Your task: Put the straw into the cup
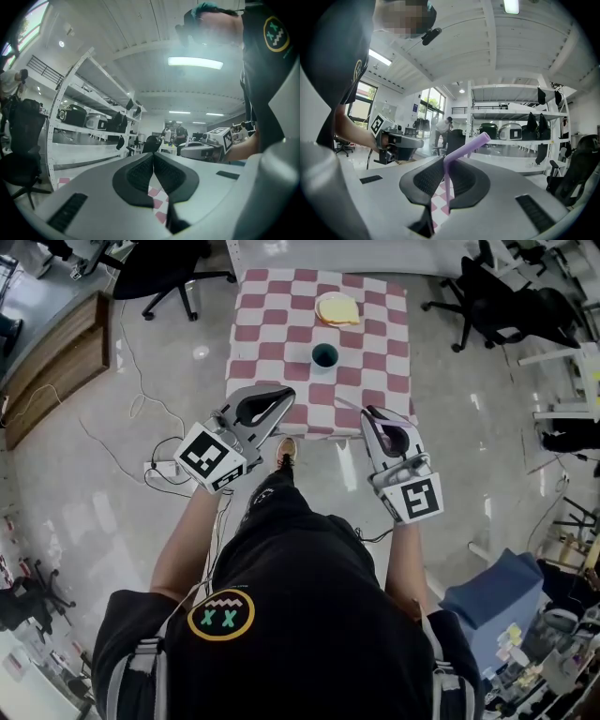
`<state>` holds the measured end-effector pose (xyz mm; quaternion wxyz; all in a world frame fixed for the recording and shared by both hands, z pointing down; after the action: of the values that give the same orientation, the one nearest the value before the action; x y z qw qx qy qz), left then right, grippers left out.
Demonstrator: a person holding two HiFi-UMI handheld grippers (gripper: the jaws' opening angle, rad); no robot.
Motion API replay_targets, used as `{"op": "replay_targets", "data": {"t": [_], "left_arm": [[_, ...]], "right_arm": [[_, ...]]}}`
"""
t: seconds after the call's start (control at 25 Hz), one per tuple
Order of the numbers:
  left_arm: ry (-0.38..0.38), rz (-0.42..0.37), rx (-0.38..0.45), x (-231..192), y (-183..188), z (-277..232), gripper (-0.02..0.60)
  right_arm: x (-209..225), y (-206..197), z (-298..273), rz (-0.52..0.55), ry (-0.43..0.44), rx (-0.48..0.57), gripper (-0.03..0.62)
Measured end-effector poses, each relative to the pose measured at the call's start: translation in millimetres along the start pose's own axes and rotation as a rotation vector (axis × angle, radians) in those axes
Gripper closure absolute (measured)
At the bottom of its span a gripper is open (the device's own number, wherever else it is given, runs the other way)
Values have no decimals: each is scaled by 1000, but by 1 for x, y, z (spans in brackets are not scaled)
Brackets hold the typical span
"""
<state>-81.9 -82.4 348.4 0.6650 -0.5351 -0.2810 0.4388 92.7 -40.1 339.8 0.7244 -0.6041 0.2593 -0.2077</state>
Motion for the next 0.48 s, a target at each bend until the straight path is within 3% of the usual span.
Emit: {"op": "replay_targets", "data": {"t": [0.48], "left_arm": [[-33,35,-15,-61,-11,-29,561]], "right_arm": [[35,-17,-54,-8,-35,-28,539]]}}
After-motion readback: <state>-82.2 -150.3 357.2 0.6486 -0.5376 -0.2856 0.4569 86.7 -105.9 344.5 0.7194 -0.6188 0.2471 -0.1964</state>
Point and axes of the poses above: the fingertips, and each gripper's own axes: z backward along the fingers, x to its right, y out of its top, the point moved 4 cm from there along z, backward along the fingers, and after that the axes turned 15 degrees about x, right-handed, at the moved point
